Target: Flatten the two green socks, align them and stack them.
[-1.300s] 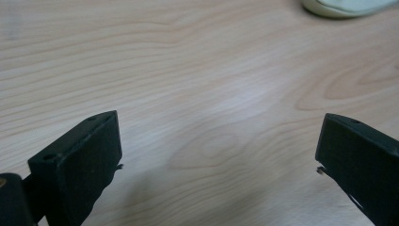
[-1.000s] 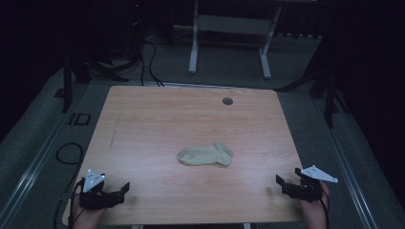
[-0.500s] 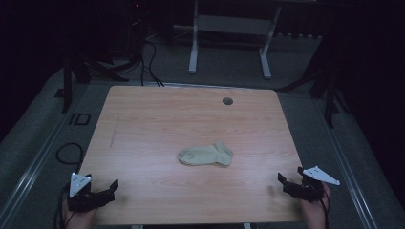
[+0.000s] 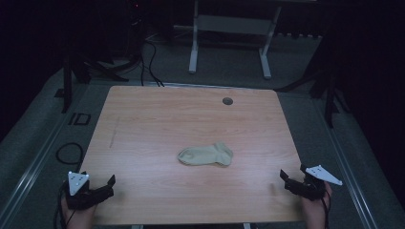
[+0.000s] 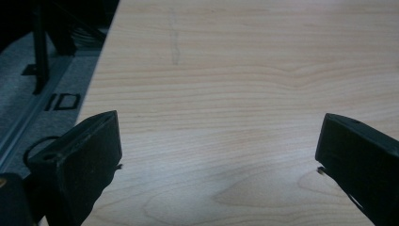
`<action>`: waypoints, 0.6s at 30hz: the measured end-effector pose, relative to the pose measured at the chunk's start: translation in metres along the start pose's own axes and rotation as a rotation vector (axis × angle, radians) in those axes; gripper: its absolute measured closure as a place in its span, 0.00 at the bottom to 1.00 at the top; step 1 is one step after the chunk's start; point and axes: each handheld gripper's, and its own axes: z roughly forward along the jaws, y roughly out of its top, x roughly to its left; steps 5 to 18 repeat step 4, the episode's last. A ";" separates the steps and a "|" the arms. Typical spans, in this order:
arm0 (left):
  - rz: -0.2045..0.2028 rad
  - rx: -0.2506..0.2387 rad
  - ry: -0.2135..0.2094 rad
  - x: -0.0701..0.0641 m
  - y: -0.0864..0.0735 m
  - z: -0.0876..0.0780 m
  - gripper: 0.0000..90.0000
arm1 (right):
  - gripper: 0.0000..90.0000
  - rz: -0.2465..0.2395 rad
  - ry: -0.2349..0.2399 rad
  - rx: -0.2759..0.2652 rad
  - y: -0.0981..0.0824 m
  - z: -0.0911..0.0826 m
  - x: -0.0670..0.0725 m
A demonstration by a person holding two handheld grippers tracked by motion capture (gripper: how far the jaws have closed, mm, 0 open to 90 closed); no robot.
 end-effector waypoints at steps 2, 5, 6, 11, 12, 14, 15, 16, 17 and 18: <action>-0.007 -0.006 0.009 0.000 -0.001 0.000 0.01 | 0.12 -0.011 -0.003 0.007 0.000 0.001 0.002; -0.007 -0.014 0.006 -0.001 -0.001 0.000 0.01 | 0.12 -0.018 0.000 0.005 0.000 0.000 0.003; -0.007 -0.014 0.006 -0.001 -0.001 0.000 0.01 | 0.12 -0.018 0.000 0.005 0.000 0.000 0.003; -0.007 -0.014 0.006 -0.001 -0.001 0.000 0.01 | 0.12 -0.018 0.000 0.005 0.000 0.000 0.003; -0.007 -0.014 0.006 -0.001 -0.001 0.000 0.01 | 0.12 -0.018 0.000 0.005 0.000 0.000 0.003; -0.007 -0.014 0.006 -0.001 -0.001 0.000 0.01 | 0.12 -0.018 0.000 0.005 0.000 0.000 0.003; -0.007 -0.014 0.006 -0.001 -0.001 0.000 0.01 | 0.12 -0.018 0.000 0.005 0.000 0.000 0.003; -0.007 -0.014 0.006 -0.001 -0.001 0.000 0.01 | 0.12 -0.018 0.000 0.005 0.000 0.000 0.003; -0.007 -0.014 0.006 -0.001 -0.001 0.000 0.01 | 0.12 -0.018 0.000 0.005 0.000 0.000 0.003; -0.007 -0.014 0.006 -0.001 -0.001 0.000 0.01 | 0.12 -0.018 0.000 0.005 0.000 0.000 0.003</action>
